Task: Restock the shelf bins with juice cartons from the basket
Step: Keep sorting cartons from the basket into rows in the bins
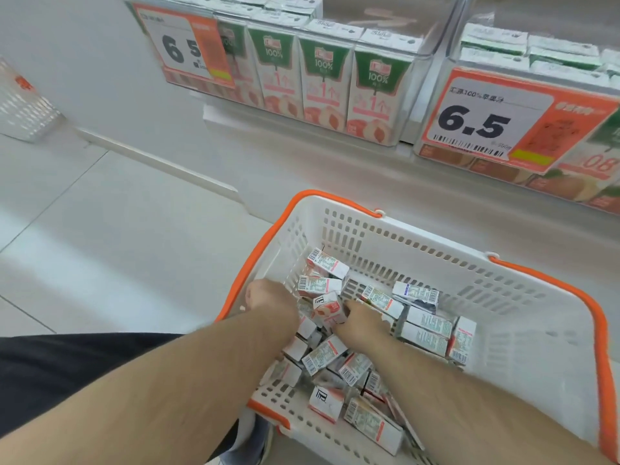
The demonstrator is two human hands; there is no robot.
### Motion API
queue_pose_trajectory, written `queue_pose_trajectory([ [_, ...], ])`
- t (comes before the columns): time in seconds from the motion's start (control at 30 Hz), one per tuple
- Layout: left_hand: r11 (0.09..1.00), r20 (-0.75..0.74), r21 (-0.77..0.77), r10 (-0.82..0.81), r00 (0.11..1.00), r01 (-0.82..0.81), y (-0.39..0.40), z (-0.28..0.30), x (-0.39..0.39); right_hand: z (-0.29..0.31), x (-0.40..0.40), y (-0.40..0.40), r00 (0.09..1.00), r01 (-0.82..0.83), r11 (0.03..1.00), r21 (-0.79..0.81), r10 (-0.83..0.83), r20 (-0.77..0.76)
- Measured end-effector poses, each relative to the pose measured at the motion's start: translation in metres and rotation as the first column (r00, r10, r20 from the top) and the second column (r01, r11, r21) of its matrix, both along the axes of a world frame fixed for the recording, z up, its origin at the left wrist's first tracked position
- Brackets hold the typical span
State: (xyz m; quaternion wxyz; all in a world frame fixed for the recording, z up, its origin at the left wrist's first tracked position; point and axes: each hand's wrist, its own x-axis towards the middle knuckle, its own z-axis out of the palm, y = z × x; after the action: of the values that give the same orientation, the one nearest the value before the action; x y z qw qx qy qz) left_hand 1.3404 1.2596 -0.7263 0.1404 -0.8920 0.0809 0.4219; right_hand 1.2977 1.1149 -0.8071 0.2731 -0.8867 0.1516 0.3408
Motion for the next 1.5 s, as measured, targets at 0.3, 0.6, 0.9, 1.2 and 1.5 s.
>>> queue_pose_trajectory([
  [0.3, 0.956, 0.028, -0.264, -0.125, 0.992, 0.128, 0.003, 0.075, 0.031, 0.048, -0.001, -0.019, 0.981, 0.047, 0.990, 0.136, -0.071, 0.180],
  [0.6, 0.734, 0.238, -0.646, -0.067, 0.969, 0.209, 0.005, 0.186, 0.058, 0.200, -0.008, -0.066, 0.745, 0.273, 0.829, 0.489, -0.503, 0.437],
  [0.9, -0.018, -0.125, -0.992, 0.255, 0.959, -0.124, 0.008, 0.244, 0.044, 0.298, -0.023, -0.072, 0.578, 0.188, 0.790, 0.584, -0.570, 0.584],
  [1.2, -0.481, -0.601, -0.752, 0.218, 0.769, -0.451, 0.003, 0.252, 0.041, 0.333, -0.014, -0.065, 0.460, 0.165, 0.961, 0.221, -0.273, 0.845],
  [1.5, -0.288, -0.640, -0.769, 0.323, 0.697, -0.571, 0.005, 0.246, 0.046, 0.350, -0.002, -0.042, 0.488, 0.050, 0.998, 0.043, -0.062, 0.870],
])
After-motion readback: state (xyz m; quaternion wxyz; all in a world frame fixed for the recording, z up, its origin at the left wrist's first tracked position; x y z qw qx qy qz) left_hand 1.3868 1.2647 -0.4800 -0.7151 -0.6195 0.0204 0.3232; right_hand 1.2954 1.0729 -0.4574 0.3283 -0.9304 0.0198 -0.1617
